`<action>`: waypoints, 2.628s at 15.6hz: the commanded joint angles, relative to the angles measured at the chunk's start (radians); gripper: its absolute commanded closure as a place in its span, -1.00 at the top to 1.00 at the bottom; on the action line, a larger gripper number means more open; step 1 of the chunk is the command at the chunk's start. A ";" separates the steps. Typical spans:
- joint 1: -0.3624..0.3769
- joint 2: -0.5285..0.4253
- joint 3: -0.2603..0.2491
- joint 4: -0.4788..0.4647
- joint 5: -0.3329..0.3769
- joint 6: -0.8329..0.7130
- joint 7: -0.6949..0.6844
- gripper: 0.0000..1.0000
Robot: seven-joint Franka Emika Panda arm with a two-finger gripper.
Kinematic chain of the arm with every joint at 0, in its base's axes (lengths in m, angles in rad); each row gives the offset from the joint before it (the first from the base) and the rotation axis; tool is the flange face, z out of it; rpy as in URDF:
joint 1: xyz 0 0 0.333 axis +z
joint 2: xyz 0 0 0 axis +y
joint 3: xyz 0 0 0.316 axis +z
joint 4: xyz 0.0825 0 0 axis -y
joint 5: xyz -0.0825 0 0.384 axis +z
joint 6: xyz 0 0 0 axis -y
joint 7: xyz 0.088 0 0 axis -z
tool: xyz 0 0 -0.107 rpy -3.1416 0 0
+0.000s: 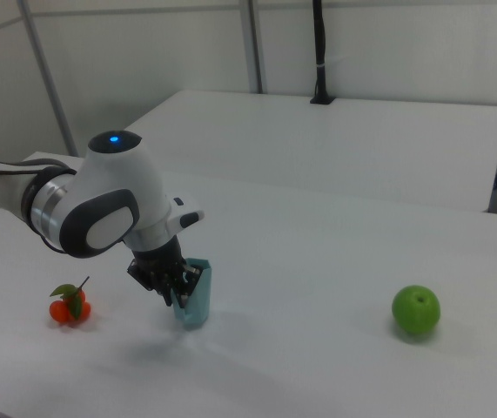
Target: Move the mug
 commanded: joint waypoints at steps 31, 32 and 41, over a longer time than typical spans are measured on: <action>0.034 0.003 0.149 0.660 -0.003 -0.811 0.648 1.00; 0.033 0.006 0.158 0.680 -0.001 -0.824 0.649 1.00; 0.033 0.079 0.149 0.729 0.002 -0.582 0.461 1.00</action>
